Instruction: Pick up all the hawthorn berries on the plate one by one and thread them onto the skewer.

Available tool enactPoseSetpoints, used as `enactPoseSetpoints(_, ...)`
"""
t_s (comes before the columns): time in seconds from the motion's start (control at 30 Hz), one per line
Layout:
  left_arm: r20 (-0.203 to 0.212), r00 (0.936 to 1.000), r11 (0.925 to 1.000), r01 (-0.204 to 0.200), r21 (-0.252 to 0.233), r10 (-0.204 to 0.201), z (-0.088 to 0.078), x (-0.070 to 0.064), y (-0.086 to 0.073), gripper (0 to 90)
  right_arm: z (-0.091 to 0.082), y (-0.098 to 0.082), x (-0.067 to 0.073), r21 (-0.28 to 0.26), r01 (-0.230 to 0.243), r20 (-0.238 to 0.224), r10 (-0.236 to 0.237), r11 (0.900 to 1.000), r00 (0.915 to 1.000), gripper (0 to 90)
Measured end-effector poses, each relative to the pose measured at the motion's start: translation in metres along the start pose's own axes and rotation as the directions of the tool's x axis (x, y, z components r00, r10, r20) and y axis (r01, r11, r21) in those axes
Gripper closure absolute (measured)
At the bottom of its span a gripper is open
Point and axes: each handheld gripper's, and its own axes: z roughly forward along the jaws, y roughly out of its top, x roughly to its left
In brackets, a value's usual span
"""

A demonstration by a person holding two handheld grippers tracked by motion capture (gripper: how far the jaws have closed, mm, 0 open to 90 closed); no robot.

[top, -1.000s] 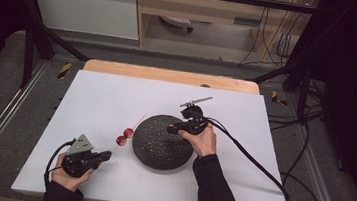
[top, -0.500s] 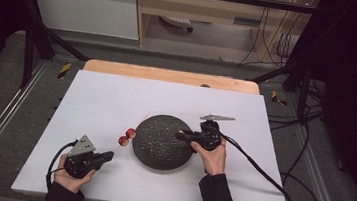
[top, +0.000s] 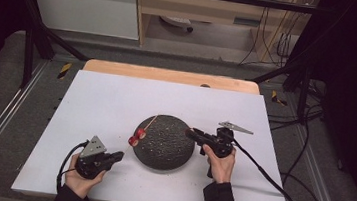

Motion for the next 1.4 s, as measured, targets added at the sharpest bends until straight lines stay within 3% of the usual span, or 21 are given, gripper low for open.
enactPoseSetpoints(0.23, 0.011, 0.9999, 1.0000, 0.001, -0.008, -0.001, 0.006, -0.008, 0.005, 88.1, -0.005, 0.002, -0.003, -0.082, -0.043, -0.009, 0.043, 0.996, 0.9990, 63.3)
enactPoseSetpoints(0.4, 0.015, 0.9998, 0.9996, 0.013, -0.023, -0.013, 0.010, -0.014, 0.009, 88.2, -0.006, 0.005, -0.003, -0.156, -0.068, -0.024, 0.065, 0.985, 0.9976, 63.3)
enactPoseSetpoints(0.57, 0.017, 0.9996, 0.9989, 0.023, -0.042, -0.022, 0.013, -0.020, 0.012, 88.2, -0.007, 0.008, -0.001, -0.213, -0.118, -0.053, 0.109, 0.970, 0.9926, 63.3)
enactPoseSetpoints(0.77, 0.019, 0.9996, 0.9981, 0.024, -0.057, -0.023, 0.017, -0.027, 0.015, 88.2, -0.008, 0.011, -0.001, -0.262, -0.143, -0.060, 0.132, 0.954, 0.9894, 63.3)
enactPoseSetpoints(0.87, 0.022, 0.9994, 0.9977, 0.027, -0.062, -0.026, 0.019, -0.031, 0.016, 88.1, -0.008, 0.013, 0.000, -0.292, -0.165, -0.075, 0.150, 0.942, 0.9858, 63.3)
enactPoseSetpoints(1.4, 0.047, 0.9987, 0.9962, 0.026, -0.084, -0.023, 0.033, -0.049, 0.026, 88.1, -0.001, 0.019, -0.004, -0.372, -0.240, -0.105, 0.216, 0.897, 0.9706, 63.4)
